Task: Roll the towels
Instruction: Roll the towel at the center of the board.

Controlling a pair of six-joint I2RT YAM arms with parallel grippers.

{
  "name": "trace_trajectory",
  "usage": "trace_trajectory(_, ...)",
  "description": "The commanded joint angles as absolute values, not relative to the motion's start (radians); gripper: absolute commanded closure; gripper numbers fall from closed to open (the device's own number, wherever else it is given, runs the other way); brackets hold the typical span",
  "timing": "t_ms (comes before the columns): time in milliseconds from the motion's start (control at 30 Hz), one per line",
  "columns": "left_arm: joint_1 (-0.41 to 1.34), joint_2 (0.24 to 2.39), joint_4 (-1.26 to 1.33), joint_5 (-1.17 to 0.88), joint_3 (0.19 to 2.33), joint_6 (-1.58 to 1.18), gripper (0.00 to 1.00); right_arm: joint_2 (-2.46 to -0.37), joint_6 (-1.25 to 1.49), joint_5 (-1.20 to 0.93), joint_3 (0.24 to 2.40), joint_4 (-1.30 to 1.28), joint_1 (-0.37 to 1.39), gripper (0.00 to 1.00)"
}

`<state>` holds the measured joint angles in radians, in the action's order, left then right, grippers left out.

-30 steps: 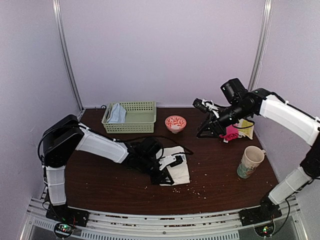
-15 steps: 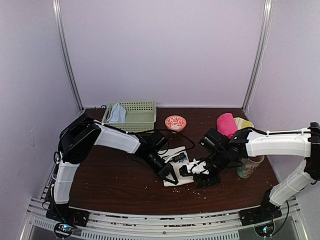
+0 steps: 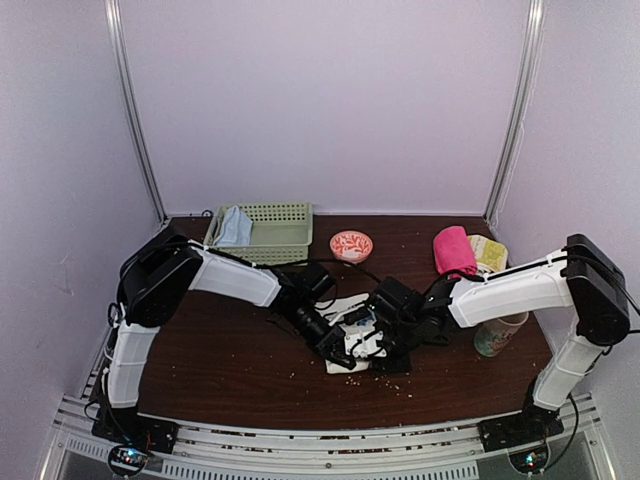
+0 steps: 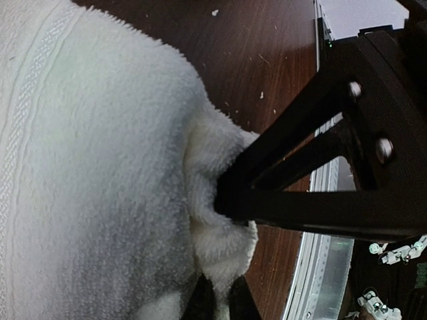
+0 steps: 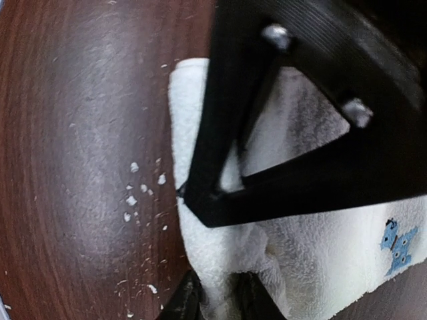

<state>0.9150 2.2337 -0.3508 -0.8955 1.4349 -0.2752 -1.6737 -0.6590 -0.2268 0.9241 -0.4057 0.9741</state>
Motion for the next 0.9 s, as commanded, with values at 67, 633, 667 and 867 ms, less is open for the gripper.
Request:
trace_trajectory(67,0.9,2.259,-0.42,-0.806,1.387,-0.245,0.96,-1.735,-0.644,-0.158,0.947,-0.404,0.979,0.95)
trace_trajectory(633,0.935,1.507,0.219,-0.128,0.714,-0.255,0.63,-1.955,-0.582,-0.75,1.33,-1.082,0.858,1.0)
trace_trajectory(667,0.966,1.473,0.253,-0.08,0.672,-0.223,0.63,-1.988,-0.584,-0.766,1.359,-1.11,0.839,1.0)
trace_trajectory(867,1.15,1.458,0.253,0.063,0.694,-0.016,0.62,-2.19,-0.606,-0.863,1.533,-1.264,0.743,1.0)
